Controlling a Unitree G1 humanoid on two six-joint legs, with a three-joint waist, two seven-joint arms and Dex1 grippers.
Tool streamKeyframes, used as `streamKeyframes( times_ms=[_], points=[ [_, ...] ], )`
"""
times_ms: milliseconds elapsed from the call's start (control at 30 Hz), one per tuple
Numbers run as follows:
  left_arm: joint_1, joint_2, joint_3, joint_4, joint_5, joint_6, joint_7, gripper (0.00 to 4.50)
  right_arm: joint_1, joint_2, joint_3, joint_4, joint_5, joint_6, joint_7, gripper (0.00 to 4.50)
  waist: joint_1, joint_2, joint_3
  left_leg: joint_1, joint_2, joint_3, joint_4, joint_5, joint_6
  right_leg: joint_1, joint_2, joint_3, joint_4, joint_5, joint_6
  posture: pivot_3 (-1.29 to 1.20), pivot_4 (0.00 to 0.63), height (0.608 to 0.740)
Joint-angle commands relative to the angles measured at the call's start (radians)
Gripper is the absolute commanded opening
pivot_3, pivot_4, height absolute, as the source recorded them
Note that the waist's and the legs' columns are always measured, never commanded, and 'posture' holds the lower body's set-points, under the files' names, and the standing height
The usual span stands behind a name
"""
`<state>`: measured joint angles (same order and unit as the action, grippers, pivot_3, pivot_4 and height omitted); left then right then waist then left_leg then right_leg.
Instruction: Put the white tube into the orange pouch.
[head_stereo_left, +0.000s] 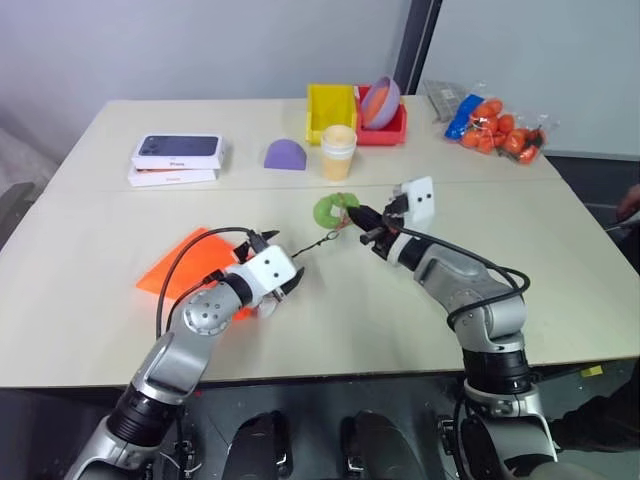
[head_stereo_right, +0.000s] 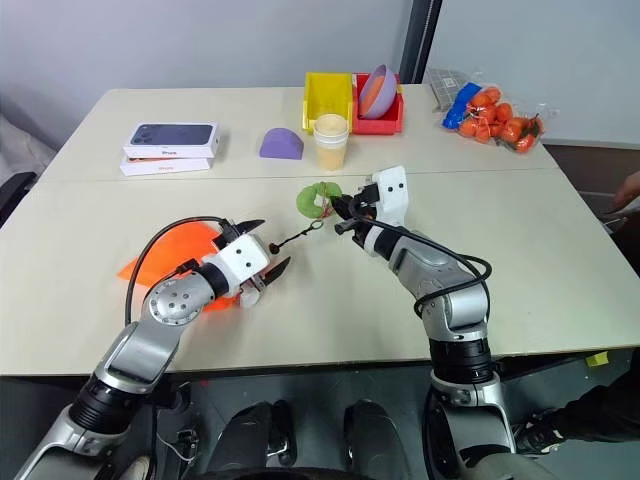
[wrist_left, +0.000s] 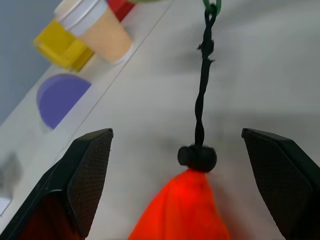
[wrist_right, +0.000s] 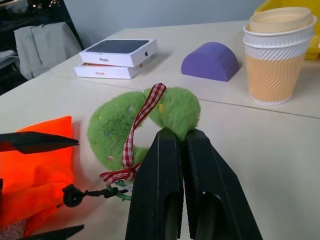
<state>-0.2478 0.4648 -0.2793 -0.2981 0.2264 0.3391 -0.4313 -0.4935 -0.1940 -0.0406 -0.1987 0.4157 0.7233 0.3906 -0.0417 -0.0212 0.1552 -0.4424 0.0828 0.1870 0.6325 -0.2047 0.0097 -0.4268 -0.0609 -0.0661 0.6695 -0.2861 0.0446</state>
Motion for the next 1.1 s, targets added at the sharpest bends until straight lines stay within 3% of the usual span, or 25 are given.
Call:
streamKeyframes(
  times_ms=[33,233,333,467,967,1067,1100],
  points=[
    [0.005,-0.021,0.001,-0.037,0.023,0.004,0.016,4.42,-0.028,-0.003,0.000,-0.022,0.014,-0.012,0.006,0.00,0.001,0.000,0.000,0.000,0.000,0.000,0.000,0.000,0.000,0.000,0.000,0.000,0.000,0.000,0.000,0.00,0.150,0.740],
    [0.016,-0.042,-0.005,-0.034,0.033,0.009,0.007,4.42,-0.022,-0.001,0.002,-0.030,0.015,-0.012,0.001,0.00,0.000,0.000,0.000,0.000,0.000,0.000,0.000,0.000,0.000,0.000,0.000,0.000,0.000,0.000,0.000,0.00,0.150,0.740],
    [0.013,-0.051,-0.005,-0.029,0.038,0.028,0.003,3.56,-0.021,0.001,0.002,-0.031,0.014,-0.012,-0.001,0.00,0.000,0.000,0.000,0.000,0.000,0.000,0.000,0.000,0.000,0.000,0.000,0.000,0.000,0.000,0.000,0.00,0.150,0.740],
    [0.003,-0.059,-0.008,-0.023,0.053,0.046,0.006,1.53,-0.022,0.001,0.003,-0.032,0.014,-0.014,-0.002,0.00,0.000,0.000,0.000,0.000,0.000,0.000,0.000,0.000,0.000,0.000,0.000,0.000,0.000,0.000,0.000,0.00,0.150,0.740],
    [0.000,-0.073,-0.006,-0.011,0.091,0.073,0.009,1.53,-0.034,0.003,0.010,-0.018,0.010,-0.031,0.003,0.00,0.000,0.000,0.000,0.000,0.000,0.000,0.000,0.000,0.000,0.000,0.000,0.000,0.000,0.000,0.000,0.00,0.150,0.740],
    [-0.002,-0.074,0.001,-0.010,0.085,0.065,0.005,0.73,-0.037,0.002,0.010,-0.015,0.009,-0.035,0.003,0.00,0.000,0.000,0.000,0.000,0.000,0.000,0.000,0.000,0.000,0.000,0.000,0.000,0.000,0.000,0.000,0.00,0.150,0.740],
    [-0.002,-0.074,0.002,-0.011,0.084,0.065,0.004,0.25,-0.038,0.002,0.010,-0.015,0.009,-0.035,0.003,0.00,0.000,0.000,0.000,0.000,0.000,0.000,0.000,0.000,0.000,0.000,0.000,0.000,0.000,0.000,0.000,0.00,0.150,0.740]
  ],
)
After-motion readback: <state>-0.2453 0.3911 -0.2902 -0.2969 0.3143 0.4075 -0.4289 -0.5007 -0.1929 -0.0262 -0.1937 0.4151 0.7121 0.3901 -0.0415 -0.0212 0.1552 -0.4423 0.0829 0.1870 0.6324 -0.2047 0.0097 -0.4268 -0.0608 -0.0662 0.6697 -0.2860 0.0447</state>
